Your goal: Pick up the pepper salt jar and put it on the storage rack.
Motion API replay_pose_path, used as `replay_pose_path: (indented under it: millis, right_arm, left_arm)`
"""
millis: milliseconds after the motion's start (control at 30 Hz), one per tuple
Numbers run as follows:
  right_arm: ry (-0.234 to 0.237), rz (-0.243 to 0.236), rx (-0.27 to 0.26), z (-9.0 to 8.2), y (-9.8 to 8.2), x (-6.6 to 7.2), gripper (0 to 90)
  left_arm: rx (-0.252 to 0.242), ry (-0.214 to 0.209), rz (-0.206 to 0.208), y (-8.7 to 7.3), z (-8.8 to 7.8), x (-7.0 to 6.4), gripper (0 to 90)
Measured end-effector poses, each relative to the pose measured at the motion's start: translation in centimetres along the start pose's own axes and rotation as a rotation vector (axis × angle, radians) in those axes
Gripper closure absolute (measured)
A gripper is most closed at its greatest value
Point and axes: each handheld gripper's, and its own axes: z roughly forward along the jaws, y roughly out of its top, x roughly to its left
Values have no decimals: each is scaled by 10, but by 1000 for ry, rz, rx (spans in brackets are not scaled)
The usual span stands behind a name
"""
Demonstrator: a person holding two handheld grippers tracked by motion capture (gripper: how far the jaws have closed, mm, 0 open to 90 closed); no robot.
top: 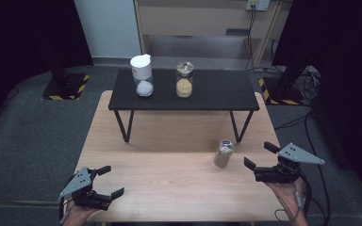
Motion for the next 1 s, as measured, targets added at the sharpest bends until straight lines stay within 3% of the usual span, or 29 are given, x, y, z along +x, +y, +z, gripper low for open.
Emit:
replay_pose_path:
  millis: [500, 1000]
  right_arm:
    - [21, -13, 68, 40, 6, -1, 31]
    - [26, -15, 102, 62, 8, -3, 33]
  left_arm:
    - [-2, -1, 0, 0, 0, 0, 12]
    - [-4, 1, -1, -1, -1, 1, 12]
